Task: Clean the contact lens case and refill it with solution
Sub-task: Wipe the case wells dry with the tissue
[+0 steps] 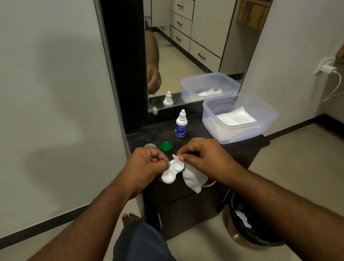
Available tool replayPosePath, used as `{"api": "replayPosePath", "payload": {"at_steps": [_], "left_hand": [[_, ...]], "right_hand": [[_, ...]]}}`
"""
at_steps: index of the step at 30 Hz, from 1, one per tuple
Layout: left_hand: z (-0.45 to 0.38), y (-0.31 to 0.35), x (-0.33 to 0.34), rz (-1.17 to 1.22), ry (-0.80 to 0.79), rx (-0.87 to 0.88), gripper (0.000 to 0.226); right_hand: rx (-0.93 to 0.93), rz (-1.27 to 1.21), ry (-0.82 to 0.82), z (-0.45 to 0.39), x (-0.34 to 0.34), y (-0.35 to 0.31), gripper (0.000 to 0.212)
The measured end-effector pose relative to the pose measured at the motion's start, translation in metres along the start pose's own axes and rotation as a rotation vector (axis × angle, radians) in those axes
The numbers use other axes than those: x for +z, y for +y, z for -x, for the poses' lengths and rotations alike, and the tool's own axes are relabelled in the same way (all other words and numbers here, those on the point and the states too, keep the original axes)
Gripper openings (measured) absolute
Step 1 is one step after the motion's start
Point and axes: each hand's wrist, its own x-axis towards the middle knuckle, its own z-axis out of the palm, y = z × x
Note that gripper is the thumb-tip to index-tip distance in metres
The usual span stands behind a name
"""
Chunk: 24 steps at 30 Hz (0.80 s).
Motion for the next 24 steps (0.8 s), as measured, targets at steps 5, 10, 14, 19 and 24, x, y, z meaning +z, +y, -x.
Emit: {"api": "replayPosePath", "payload": {"at_steps": [5,10,14,19,24], "left_hand": [[-0.003,-0.001,0.003,0.010,0.048,-0.023,0.008],[-0.006,0.001,0.005,0.012,0.027,-0.076,0.007],[-0.013,0.004,0.000,0.027,-0.068,-0.147,0.009],[-0.016,0.004,-0.005,0.049,-0.144,-0.191,0.008],[-0.017,0.004,-0.005,0.029,-0.150,-0.185,0.010]], "right_hand": [[0.163,-0.156,0.098,0.015,0.011,0.007,0.009],[-0.008,-0.155,0.132,0.026,0.001,0.013,0.013],[-0.523,0.453,-0.020,0.018,-0.015,0.017,0.020],[-0.698,0.600,-0.146,0.014,-0.006,0.018,0.020],[-0.585,0.439,-0.076,0.023,0.004,0.022,0.033]]}}
